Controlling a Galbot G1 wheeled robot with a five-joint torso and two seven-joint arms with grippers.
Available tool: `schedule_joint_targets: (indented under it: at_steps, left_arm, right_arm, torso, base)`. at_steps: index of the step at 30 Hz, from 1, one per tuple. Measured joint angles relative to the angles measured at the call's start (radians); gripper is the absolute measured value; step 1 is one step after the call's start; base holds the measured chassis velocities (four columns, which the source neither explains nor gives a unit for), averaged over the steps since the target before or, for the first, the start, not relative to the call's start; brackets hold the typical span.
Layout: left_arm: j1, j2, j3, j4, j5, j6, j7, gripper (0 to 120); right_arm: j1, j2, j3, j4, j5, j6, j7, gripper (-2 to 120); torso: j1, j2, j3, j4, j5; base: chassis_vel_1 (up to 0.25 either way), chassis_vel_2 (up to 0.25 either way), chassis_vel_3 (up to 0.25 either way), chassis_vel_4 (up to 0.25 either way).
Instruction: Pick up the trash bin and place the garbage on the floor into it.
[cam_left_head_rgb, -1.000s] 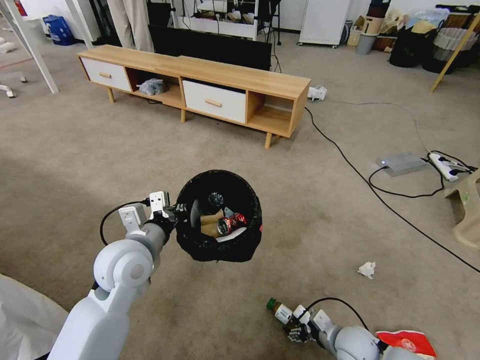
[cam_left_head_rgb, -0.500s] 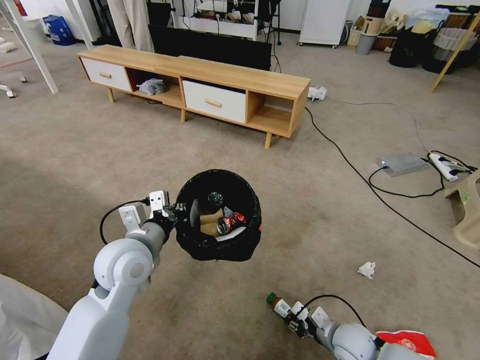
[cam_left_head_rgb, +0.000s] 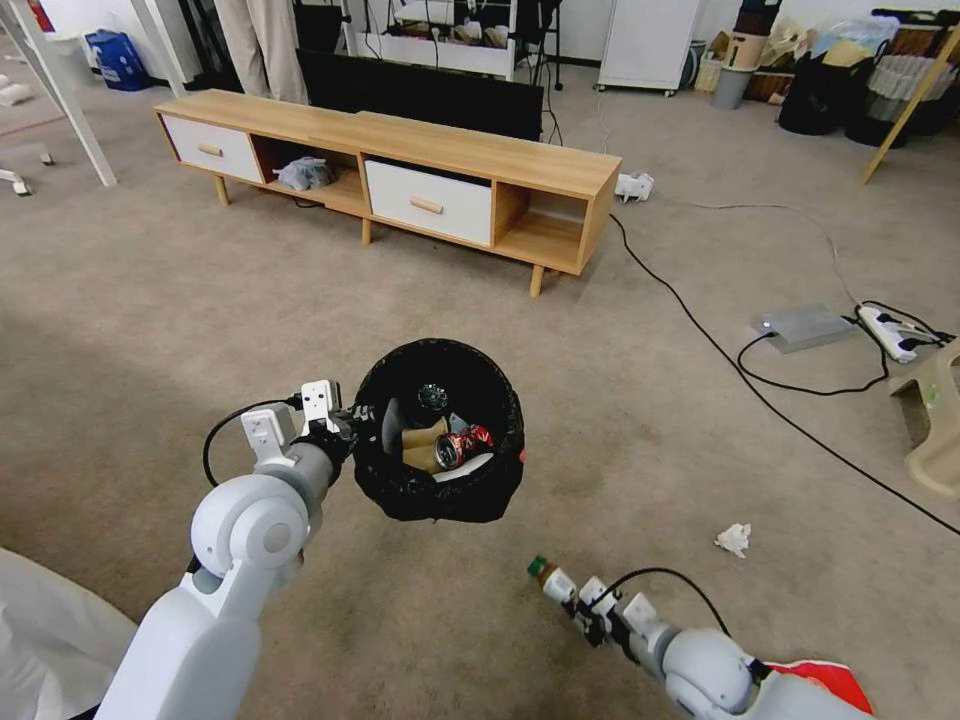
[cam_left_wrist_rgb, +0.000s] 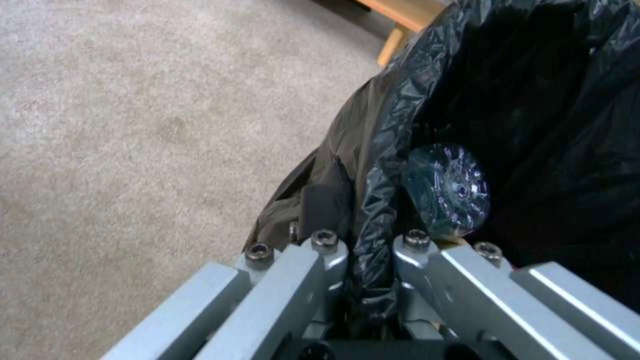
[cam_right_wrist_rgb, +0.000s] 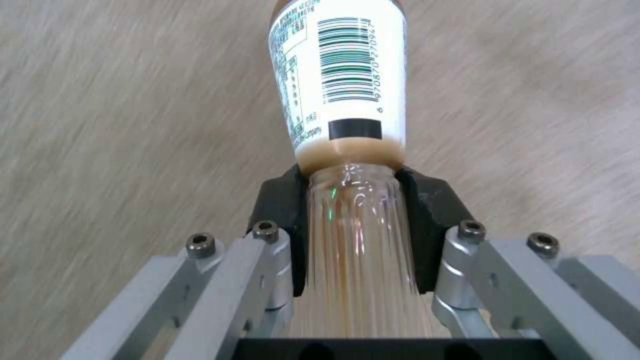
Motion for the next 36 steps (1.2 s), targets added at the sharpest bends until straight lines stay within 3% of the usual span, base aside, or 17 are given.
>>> schedule_joint_targets:
  at_steps: [10, 20, 36]
  left_arm:
    - [-0.003, 0.012, -0.002, -0.005, -0.036, 0.030, -0.042, 0]
    - [0.020, 0.029, -0.015, -0.032, -0.050, 0.039, -0.053, 0]
    - [0.007, 0.035, -0.007, -0.013, -0.070, 0.048, -0.066, 0]
  right_arm:
    - [0.010, 0.047, 0.202, 0.049, -0.011, 0.088, 0.000, 26]
    - [0.009, 0.068, 0.264, 0.120, -0.006, 0.126, 0.032, 26]
    - [0.061, 0.062, 0.346, 0.248, 0.038, 0.168, 0.042, 26]
  torso:
    - [0.000, 0.000, 0.000, 0.0000, 0.0000]
    - [0.000, 0.000, 0.000, 0.0001, 0.0001]
    - [0.000, 0.000, 0.000, 0.0000, 0.0000]
  base:
    - [0.000, 0.000, 0.000, 0.000]
    - [0.000, 0.000, 0.000, 0.000]
    - [0.000, 0.000, 0.000, 0.000]
